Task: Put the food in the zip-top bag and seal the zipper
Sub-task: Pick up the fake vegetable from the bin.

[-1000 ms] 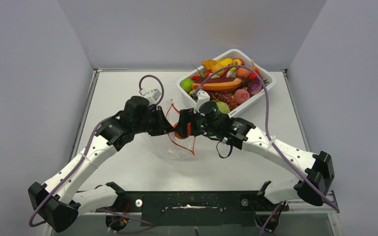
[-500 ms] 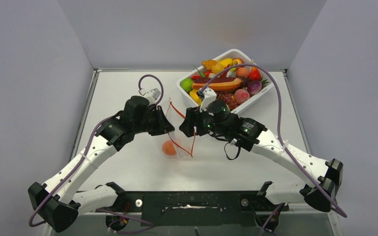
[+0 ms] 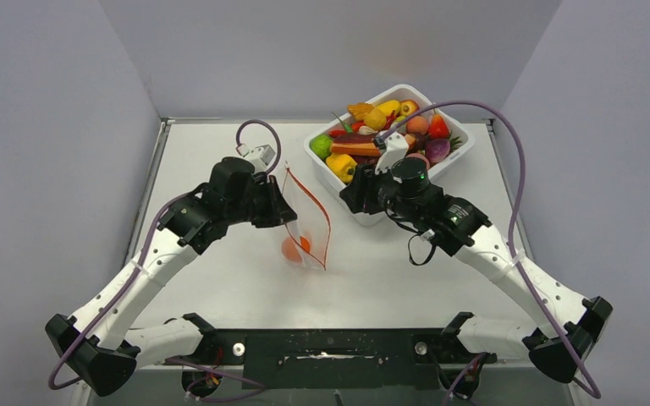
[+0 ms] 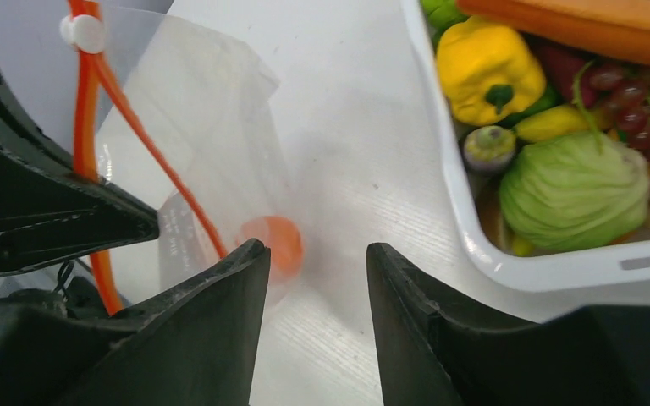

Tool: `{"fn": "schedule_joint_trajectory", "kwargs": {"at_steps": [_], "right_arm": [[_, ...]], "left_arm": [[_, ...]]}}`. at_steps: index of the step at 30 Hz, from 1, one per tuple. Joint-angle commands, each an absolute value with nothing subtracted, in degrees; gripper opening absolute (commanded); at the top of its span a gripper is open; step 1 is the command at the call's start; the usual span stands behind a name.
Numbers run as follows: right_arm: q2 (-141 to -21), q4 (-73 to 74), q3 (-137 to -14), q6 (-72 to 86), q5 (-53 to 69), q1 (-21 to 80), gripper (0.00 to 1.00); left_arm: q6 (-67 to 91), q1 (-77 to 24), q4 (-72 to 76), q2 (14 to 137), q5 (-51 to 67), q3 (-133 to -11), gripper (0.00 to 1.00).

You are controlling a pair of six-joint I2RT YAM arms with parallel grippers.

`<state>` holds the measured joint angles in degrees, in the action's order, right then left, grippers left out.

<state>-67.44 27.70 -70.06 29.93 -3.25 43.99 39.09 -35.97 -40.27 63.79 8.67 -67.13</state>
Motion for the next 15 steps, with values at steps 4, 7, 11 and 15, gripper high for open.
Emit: {"fn": "schedule_joint_trajectory", "kwargs": {"at_steps": [4, 7, 11, 15], "right_arm": [[-62.3, 24.4, -68.7, 22.9, -9.6, 36.1, 0.48], [-63.6, 25.0, -69.9, 21.3, -8.2, 30.8, 0.48], [-66.2, 25.9, -71.5, 18.7, -8.2, 25.6, 0.48], [-70.1, 27.4, -72.5, 16.1, -8.4, 20.4, 0.51]], "left_arm": [[34.3, -36.1, -43.6, 63.7, 7.8, -73.4, 0.00], [34.1, -36.1, -42.1, 62.4, 8.4, -70.3, 0.00], [34.0, -36.1, -38.4, 60.5, 11.5, -65.9, 0.00], [33.8, -36.1, -38.2, 60.3, 11.7, -65.0, 0.00]]}}
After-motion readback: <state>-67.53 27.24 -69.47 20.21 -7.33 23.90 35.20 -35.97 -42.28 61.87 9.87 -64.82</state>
